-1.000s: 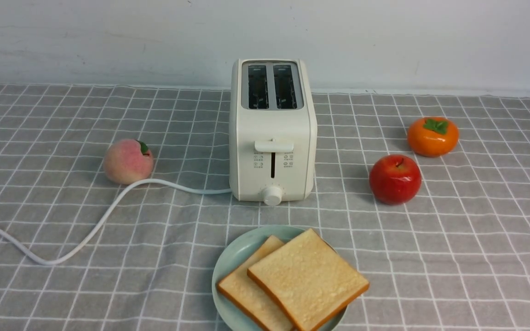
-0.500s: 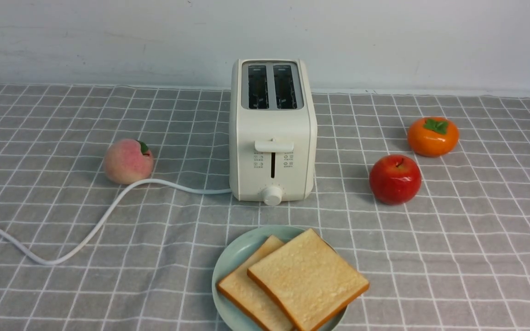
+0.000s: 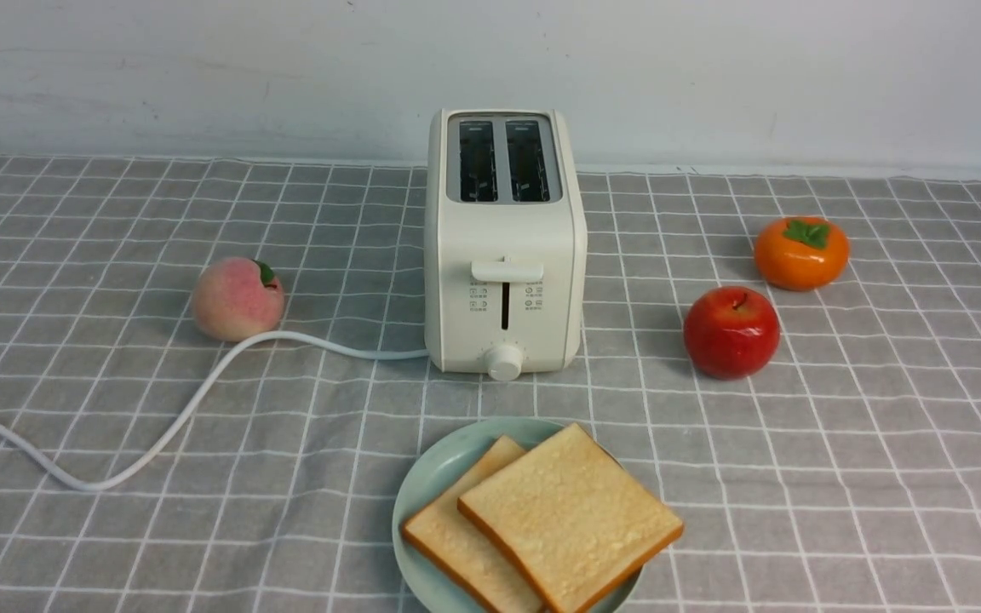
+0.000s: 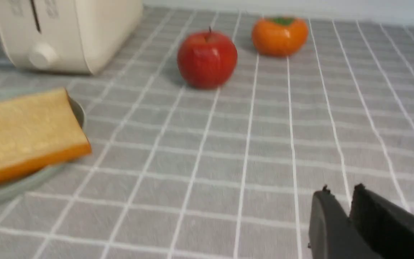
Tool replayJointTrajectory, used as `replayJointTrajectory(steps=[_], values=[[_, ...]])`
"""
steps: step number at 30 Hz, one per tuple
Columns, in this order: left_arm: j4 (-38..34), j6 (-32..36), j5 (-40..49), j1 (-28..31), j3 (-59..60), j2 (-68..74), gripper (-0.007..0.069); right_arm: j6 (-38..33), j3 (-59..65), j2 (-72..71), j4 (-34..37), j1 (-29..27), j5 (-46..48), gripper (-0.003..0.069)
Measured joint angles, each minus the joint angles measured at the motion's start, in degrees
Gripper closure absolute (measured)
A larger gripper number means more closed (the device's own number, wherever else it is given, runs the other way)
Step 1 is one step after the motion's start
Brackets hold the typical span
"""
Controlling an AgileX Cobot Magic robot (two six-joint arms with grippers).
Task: Take toasted bread from bread machine on grey coffee table place on plate.
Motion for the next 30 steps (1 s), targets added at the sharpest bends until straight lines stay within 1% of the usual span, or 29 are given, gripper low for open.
replayJointTrajectory(steps=[1, 2, 5, 7, 30], values=[[0.0, 0.0, 0.0, 0.0, 0.0, 0.0, 0.0586, 0.0, 0.29, 0.0, 0.0, 0.0, 0.0, 0.0552], [0.0, 0.0, 0.0, 0.0, 0.0, 0.0, 0.0586, 2.11, 0.88, 0.06, 0.01, -1.41, 0.39, 0.0552], [0.0, 0.0, 0.05, 0.0, 0.0, 0.0, 0.0586, 5.47, 0.94, 0.01, -0.1, -3.21, 0.31, 0.0549], [0.0, 0.0, 0.05, 0.0, 0.0, 0.0, 0.0582, 6.43, 0.94, 0.01, -0.23, -3.51, 0.31, 0.0546], [0.0, 0.05, 0.05, 0.0, 0.0, 0.0, 0.0552, 6.84, 0.94, 0.01, -0.29, -3.76, 0.27, 0.0514]])
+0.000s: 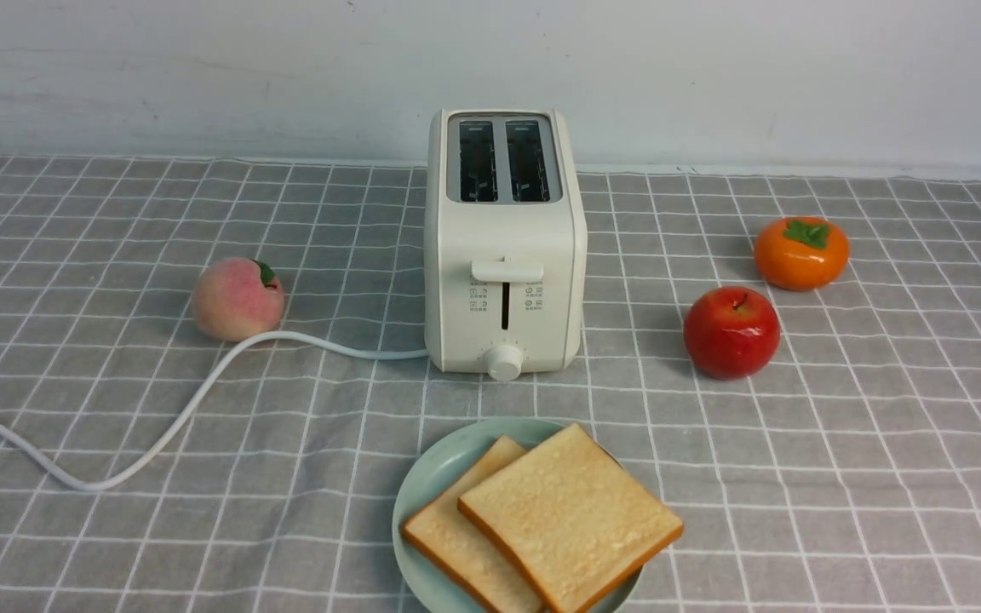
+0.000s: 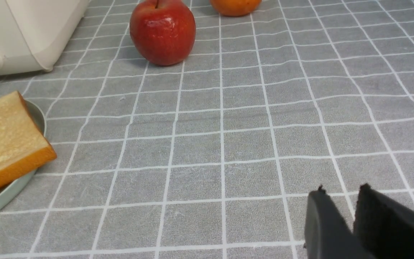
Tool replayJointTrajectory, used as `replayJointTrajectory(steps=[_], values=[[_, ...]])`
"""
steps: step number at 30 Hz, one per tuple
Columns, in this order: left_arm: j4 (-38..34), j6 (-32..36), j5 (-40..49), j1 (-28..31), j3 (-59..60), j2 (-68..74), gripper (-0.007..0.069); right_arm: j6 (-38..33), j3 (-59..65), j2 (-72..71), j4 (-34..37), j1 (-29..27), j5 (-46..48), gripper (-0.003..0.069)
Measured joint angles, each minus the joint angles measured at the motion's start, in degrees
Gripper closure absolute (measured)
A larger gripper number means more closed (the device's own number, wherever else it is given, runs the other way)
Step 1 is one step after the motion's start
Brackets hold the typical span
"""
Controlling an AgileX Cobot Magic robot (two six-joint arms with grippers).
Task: Take toasted bread from bread machine on grey coffee table place on plate.
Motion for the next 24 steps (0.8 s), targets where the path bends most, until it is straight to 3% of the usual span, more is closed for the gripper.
replayJointTrajectory(steps=[24], values=[[0.0, 0.0, 0.0, 0.0, 0.0, 0.0, 0.0533, 0.13, 0.0, 0.0, 0.0, 0.0, -0.09, 0.0499]])
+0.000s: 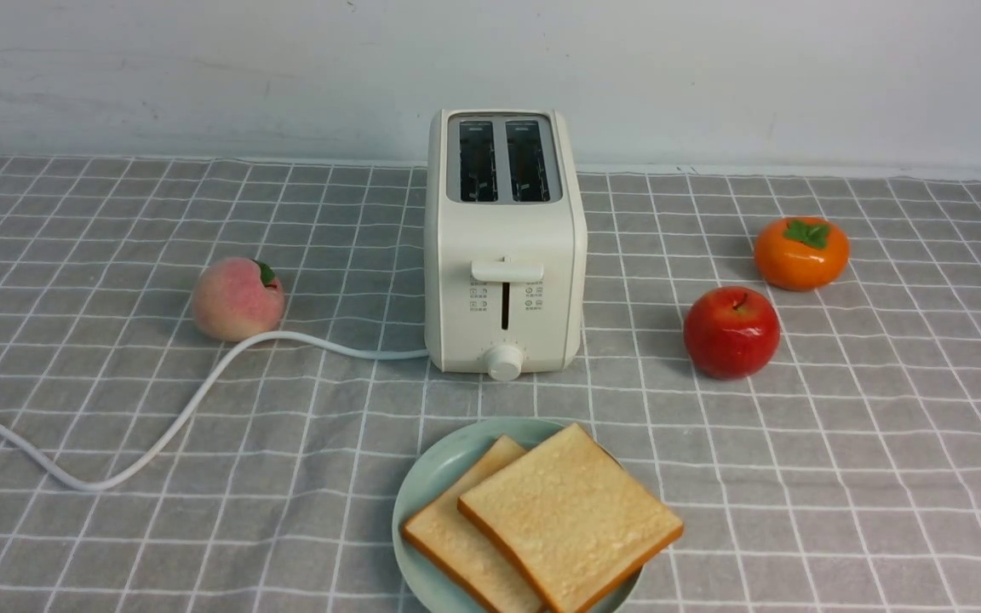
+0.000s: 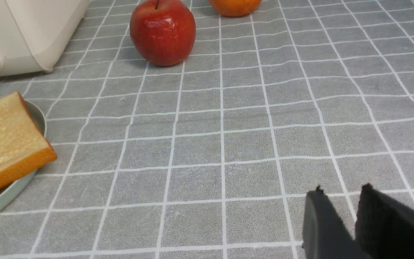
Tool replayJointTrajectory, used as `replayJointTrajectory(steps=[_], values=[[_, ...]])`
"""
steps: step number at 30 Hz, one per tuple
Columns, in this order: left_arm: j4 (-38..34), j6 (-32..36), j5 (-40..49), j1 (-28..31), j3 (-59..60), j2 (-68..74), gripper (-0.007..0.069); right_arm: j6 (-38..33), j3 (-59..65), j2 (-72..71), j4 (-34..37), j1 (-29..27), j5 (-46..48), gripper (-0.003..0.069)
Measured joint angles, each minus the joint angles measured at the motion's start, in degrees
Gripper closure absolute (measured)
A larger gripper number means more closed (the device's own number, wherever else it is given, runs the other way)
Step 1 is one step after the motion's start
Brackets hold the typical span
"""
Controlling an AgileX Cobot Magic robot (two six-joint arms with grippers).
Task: Take toasted bread from bread machine on grey coffee table place on plate.
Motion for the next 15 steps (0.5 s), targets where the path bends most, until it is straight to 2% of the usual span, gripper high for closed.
replayJointTrajectory(steps=[15], values=[[0.0, 0.0, 0.0, 0.0, 0.0, 0.0, 0.0524, 0.0, 0.0, 0.0, 0.0, 0.0, 0.0, 0.0481]])
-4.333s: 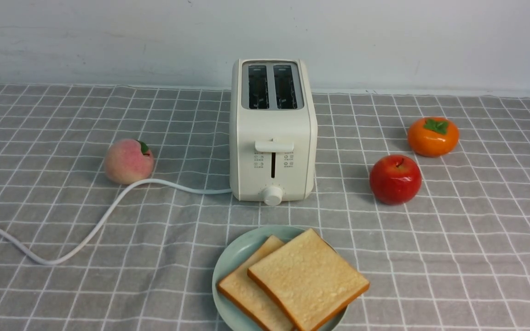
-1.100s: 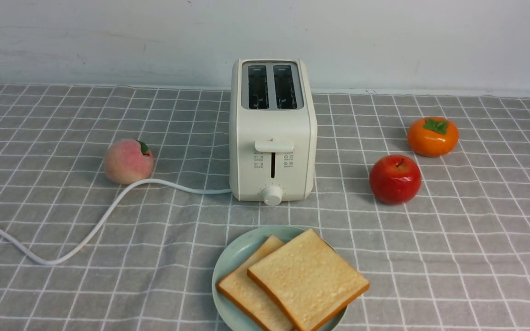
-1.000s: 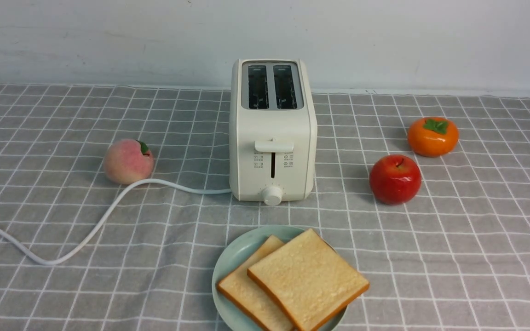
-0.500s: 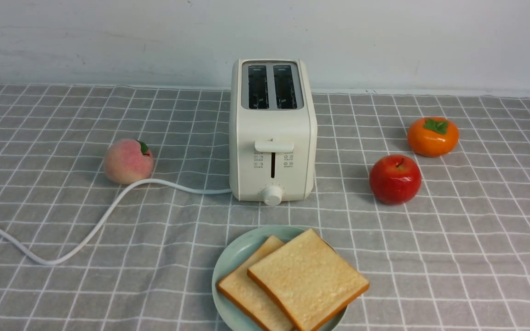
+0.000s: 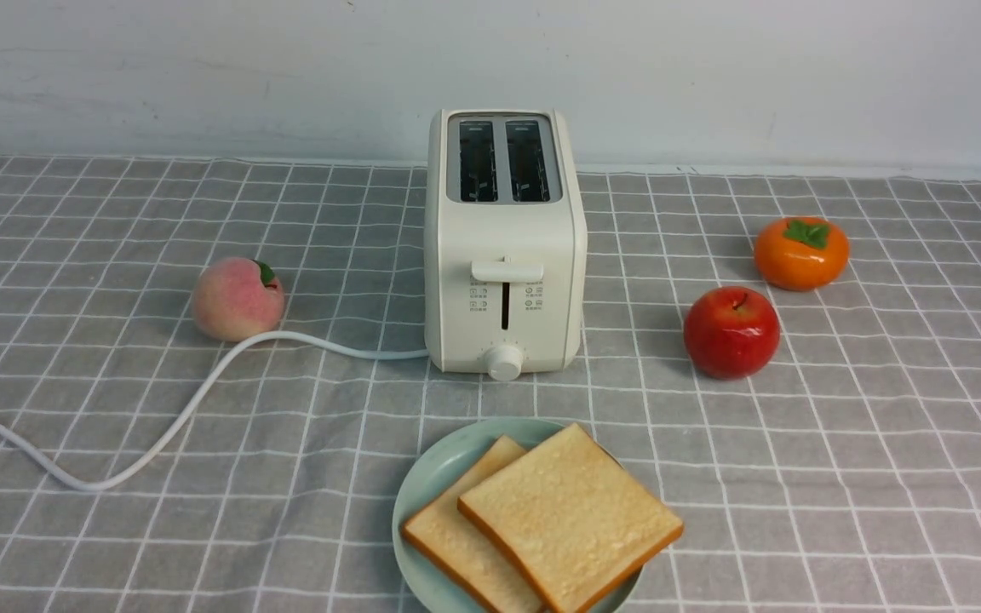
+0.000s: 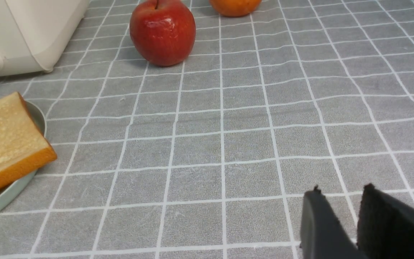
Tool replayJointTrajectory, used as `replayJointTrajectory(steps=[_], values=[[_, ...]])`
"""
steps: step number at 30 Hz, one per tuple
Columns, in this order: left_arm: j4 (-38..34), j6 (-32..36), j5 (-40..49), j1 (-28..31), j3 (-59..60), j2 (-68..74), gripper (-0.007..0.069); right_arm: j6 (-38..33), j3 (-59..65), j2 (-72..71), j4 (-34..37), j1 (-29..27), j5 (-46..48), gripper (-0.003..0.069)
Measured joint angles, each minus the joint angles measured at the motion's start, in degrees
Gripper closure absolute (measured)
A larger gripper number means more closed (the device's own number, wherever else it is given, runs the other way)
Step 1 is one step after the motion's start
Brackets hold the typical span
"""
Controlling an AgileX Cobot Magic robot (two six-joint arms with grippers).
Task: Take toasted bread from bread machine on grey coffee table place on plate.
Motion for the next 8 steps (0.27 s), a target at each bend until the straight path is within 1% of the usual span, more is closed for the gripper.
replayJointTrajectory(steps=[8], values=[[0.0, 0.0, 0.0, 0.0, 0.0, 0.0, 0.0515, 0.0, 0.0, 0.0, 0.0, 0.0, 0.0, 0.0471]])
